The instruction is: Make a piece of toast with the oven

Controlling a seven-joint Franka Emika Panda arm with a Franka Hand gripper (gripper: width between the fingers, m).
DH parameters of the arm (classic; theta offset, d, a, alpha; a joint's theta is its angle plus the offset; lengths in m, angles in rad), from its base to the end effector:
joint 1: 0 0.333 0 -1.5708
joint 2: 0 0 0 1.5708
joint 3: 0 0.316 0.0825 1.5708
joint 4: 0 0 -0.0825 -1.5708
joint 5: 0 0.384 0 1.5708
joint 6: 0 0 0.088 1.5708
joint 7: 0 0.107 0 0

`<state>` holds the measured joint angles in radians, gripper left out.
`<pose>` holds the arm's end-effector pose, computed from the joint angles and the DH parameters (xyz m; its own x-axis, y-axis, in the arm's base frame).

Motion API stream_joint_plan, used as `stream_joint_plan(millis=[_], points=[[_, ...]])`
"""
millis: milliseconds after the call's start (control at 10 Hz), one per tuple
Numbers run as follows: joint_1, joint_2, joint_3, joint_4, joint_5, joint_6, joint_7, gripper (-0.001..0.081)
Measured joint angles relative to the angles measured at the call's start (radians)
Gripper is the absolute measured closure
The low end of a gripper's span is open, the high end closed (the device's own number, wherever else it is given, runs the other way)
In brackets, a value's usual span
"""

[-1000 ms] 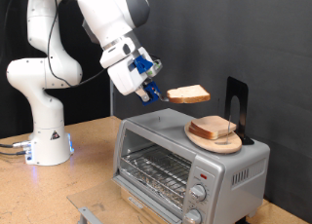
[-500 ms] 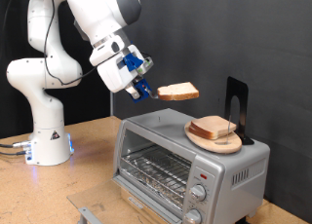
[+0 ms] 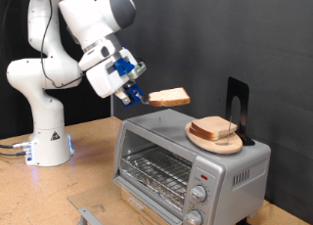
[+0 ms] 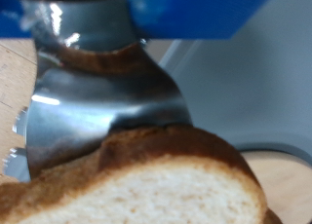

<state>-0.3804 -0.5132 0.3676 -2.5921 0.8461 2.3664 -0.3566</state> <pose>0.4136 0.0057 0.4446 0.9104 -0.2698 0.3136 -0.1153 -0.8935 -0.4341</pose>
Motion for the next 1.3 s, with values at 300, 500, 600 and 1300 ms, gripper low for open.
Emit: stream_joint_plan(millis=[300,500,600,1300], points=[[-0.006,-0.024,-0.073,-0.03,0.0,-0.016,-0.051,0.0406],[-0.012,-0.041,-0.115,-0.045,-0.006,-0.042,-0.079,0.0406],[-0.018,-0.05,-0.13,-0.052,-0.015,-0.057,-0.087,0.0406],[-0.039,-0.061,-0.181,-0.085,-0.063,-0.091,-0.115,0.0406]])
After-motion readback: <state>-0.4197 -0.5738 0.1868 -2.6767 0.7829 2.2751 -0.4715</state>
